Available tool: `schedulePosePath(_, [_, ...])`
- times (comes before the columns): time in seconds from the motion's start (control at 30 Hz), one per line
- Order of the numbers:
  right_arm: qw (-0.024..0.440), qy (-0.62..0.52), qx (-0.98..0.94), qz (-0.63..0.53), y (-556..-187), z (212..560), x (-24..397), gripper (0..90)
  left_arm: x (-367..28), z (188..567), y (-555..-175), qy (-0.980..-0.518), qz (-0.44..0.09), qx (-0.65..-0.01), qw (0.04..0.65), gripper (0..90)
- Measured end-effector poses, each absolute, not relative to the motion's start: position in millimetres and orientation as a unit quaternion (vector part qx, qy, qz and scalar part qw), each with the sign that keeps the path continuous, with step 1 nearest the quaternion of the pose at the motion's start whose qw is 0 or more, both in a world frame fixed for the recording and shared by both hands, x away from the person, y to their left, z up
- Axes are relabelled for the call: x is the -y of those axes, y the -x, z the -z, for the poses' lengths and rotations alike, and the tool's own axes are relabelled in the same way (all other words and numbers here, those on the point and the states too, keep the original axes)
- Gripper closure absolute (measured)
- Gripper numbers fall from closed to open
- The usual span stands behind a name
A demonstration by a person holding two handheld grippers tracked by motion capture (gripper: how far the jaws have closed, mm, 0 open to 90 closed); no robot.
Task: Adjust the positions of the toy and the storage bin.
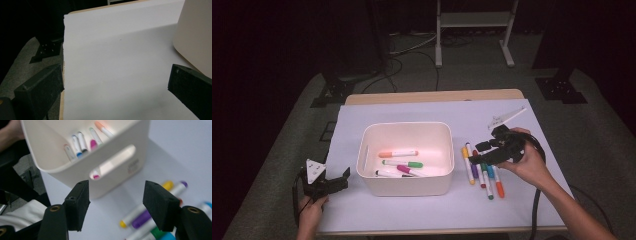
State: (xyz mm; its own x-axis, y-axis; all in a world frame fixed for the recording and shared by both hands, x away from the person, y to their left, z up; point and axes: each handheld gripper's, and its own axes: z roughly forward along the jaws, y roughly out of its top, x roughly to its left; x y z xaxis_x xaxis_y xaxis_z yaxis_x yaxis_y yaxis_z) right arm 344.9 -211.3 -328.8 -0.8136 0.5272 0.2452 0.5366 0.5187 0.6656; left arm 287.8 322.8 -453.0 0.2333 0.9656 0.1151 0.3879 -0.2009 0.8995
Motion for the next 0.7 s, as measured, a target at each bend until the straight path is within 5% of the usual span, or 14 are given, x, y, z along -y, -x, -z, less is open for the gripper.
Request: schedulePosePath(0.7, [-0.028, 0.41, 0.854, 0.32, -342.4, 410.2, 273.4, 40.9, -322.5, 453.2, -287.9, -0.68, -0.37, -0.498, 0.391, 0.0])
